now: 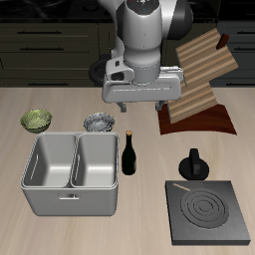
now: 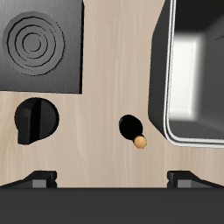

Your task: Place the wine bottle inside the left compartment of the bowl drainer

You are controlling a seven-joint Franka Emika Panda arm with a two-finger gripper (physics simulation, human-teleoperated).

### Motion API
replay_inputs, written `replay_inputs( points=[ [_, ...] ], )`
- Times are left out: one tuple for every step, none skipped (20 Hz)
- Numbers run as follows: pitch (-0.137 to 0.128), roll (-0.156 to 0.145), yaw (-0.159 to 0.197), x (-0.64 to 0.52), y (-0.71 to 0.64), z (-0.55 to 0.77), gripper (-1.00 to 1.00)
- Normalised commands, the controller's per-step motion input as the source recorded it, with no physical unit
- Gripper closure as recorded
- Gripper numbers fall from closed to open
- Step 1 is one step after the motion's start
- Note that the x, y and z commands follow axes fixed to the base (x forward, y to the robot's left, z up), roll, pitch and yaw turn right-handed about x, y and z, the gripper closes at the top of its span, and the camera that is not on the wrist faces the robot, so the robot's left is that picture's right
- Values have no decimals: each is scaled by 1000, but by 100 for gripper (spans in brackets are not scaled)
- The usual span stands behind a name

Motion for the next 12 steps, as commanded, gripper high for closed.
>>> replay_inputs(
  points=[
    [0, 0, 0, 6, 70, -1, -100],
    [-99, -53, 90, 186, -187, -373, -100],
    [14, -30, -49, 139, -245, -261, -100],
    [30, -6, -6, 162, -44, -314, -100],
    [-4, -73, 21, 136, -222, -241, -100],
    [-1, -8, -39, 119, -172, -233, -100],
    [-4, -37, -21, 108, -211, -214, -100],
    [-4, -41, -31, 106, -190, -208, -100],
    [11, -13, -15, 69, -121, -202, -100],
    [-26, -61, 20, 70, -193, -157, -100],
    [13, -18, -39, 50, -6, -137, -100],
    [53, -20, -59, 61, -113, -420, -100]
  ],
)
